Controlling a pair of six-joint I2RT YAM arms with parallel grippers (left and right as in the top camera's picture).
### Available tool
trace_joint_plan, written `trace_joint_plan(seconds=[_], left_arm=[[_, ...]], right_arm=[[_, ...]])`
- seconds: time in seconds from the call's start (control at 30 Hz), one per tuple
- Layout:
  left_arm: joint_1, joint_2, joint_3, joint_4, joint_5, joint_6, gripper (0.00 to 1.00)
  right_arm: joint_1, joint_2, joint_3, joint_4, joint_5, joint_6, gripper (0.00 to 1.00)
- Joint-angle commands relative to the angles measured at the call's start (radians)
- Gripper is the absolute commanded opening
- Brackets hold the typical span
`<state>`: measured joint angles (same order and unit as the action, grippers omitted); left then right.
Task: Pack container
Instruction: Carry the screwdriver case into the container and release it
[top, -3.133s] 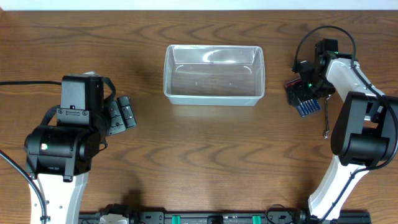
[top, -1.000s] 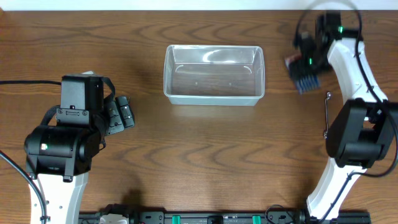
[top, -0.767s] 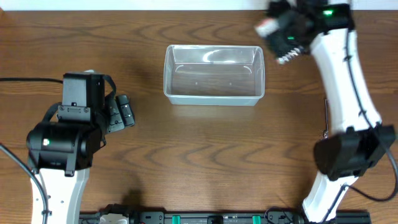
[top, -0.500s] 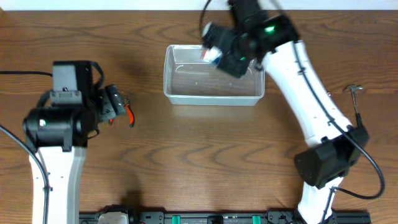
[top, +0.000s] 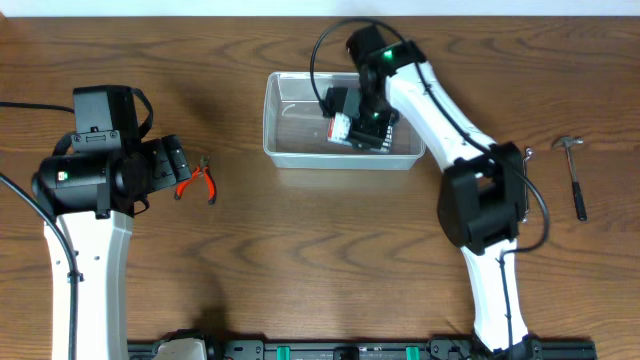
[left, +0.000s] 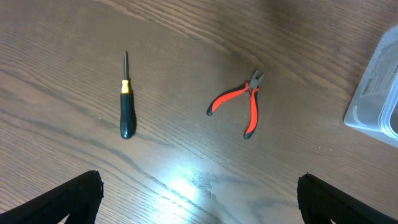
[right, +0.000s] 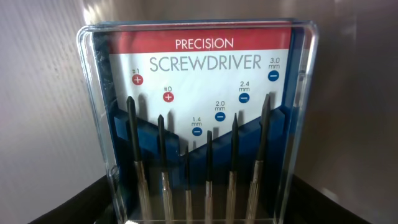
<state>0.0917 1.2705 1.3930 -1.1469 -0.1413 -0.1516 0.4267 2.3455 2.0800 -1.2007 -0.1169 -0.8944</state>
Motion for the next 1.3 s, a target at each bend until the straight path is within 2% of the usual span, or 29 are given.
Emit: trace_joint_plan(seconds=[0.0,0.13,0.23,0.33,0.4,0.67,0.87,1.0,1.1,1.13,1.2,1.27], left_arm=[[0.006,0.001,0.012,-0.001,0.003,0.020,0.98],[0.006,0.001,0.012,0.000,0.003,0.020,0.98],[0.006,0.001,0.012,0.000,0.003,0.020,0.98],[0.006,0.001,0.012,0.000,0.003,0.020,0.98],[0.006,0.001,0.012,0.000,0.003,0.020,0.98],[0.006,0.001,0.012,0.000,0.003,0.020,0.98],[0.006,0.001,0.012,0.000,0.003,0.021,0.98],[0.006,0.001,0.012,0.000,0.003,0.021,0.98],[0.006,0.001,0.012,0.000,0.003,0.020,0.98],[0.006,0.001,0.012,0.000,0.003,0.021,0.98],[0.006,0.001,0.012,0.000,0.003,0.021,0.98],[0.006,0.001,0.012,0.000,0.003,0.020,0.98]], right_arm=[[0.006,0.037,-0.001,-0.007,-0.031,-0.005,0.04],[0.007,0.054,-0.001,-0.006,-0.050,0.000,0.08],[0.006,0.055,-0.001,-0.008,-0.051,0.000,0.26],[0.006,0.055,-0.001,-0.009,-0.052,0.016,0.65],[0.006,0.055,-0.001,-0.007,-0.052,0.027,0.99],[0.000,0.046,0.018,0.007,-0.037,0.060,0.99],[-0.024,-0.051,0.169,-0.021,0.024,0.165,0.99],[-0.087,-0.182,0.286,-0.030,0.200,0.452,0.99],[-0.195,-0.287,0.324,-0.107,0.403,0.848,0.99],[-0.248,-0.328,0.327,-0.161,0.416,0.983,0.99],[-0.351,-0.384,0.327,-0.254,0.371,1.111,0.99],[-0.449,-0.415,0.327,-0.320,0.332,1.125,0.99]])
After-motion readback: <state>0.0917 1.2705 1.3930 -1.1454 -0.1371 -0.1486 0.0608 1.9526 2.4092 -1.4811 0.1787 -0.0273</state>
